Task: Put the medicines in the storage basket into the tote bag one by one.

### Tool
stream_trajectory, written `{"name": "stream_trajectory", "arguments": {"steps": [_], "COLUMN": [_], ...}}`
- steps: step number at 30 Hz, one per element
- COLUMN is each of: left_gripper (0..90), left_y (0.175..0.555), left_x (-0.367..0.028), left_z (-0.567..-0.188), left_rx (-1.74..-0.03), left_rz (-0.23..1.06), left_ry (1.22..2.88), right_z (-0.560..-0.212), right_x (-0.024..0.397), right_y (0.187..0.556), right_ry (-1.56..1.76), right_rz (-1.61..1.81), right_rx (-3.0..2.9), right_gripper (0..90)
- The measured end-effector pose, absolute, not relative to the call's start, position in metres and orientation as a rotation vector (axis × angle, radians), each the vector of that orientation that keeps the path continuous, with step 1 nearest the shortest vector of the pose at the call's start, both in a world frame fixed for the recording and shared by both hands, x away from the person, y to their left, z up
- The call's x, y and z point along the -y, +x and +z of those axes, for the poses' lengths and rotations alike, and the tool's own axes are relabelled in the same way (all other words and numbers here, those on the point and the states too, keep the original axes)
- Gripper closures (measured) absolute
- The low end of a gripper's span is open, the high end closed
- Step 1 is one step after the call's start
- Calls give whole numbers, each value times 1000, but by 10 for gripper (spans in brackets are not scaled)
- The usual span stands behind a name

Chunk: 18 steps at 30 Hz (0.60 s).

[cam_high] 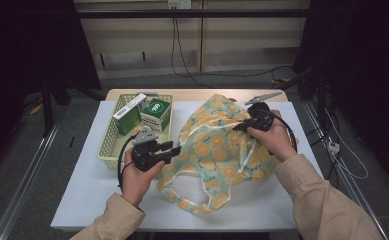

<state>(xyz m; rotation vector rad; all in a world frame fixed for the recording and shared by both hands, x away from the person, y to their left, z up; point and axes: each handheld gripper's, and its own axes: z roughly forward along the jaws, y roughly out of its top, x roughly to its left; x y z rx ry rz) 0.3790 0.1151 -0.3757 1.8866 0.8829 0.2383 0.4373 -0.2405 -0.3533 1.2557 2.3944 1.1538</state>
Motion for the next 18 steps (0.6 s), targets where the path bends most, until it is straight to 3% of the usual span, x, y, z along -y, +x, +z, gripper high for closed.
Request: {"name": "stream_trajectory", "arguments": {"steps": [7,18], "left_gripper": [221,104], "left_y": [400,446], "left_x": [-132,-156], "left_z": [-355,-360], "left_rx": [-852,-869], "left_rz": [291,373], "left_ry": [1952,2013], "right_z": [-354,-357], "right_x": [240,239], "right_y": [438,439], "right_ry": [1258,1244], "right_rz": [1154,1159], "right_rx": [-2398,-2405], "right_gripper": [898,898]}}
